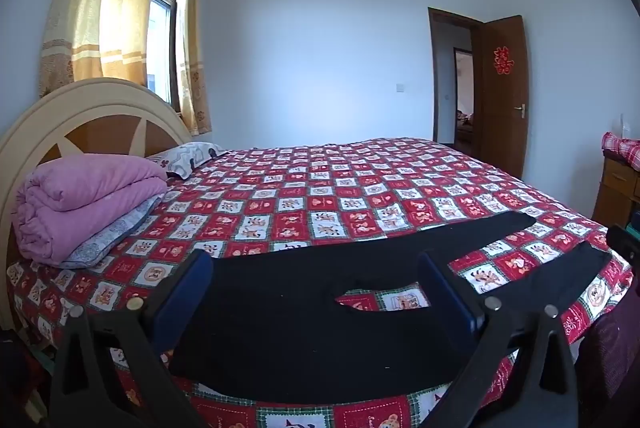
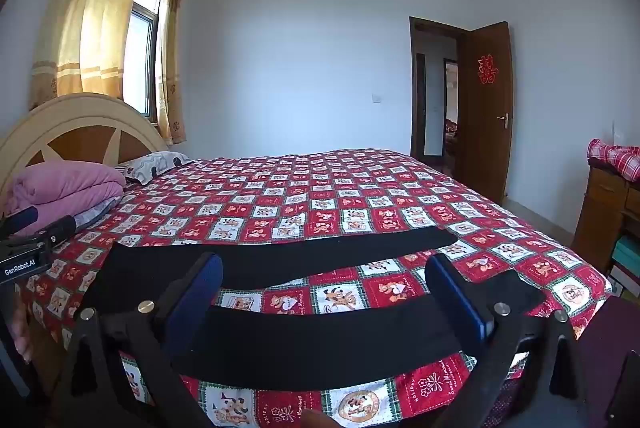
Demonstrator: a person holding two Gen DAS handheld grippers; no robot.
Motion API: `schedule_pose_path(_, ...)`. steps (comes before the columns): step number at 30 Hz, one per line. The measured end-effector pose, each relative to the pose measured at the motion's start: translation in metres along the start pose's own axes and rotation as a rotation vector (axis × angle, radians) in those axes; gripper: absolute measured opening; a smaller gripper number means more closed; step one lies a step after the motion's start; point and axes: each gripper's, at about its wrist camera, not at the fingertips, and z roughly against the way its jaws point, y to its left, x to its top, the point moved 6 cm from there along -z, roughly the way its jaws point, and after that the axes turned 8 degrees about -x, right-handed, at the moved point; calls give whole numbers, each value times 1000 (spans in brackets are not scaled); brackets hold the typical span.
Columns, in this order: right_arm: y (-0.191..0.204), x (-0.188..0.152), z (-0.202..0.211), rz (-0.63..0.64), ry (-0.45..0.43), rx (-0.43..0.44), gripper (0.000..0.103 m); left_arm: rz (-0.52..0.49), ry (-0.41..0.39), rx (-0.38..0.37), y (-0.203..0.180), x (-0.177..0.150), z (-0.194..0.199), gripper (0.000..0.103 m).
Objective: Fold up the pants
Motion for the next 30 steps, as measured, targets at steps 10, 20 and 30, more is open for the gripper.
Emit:
schedule_pose_path(10, -1, -1, -1, -2, 2, 1, 102, -19, -1, 6, -9, 1, -2, 103)
schedule_pose_path(20, -2, -4, -4, -5, 12, 1, 102, -14, -1, 7, -10, 0, 0, 103)
schedule_pose_path(30, -2, -7, -8, -2, 24, 3, 102, -3, 2, 6, 5, 0, 0, 103)
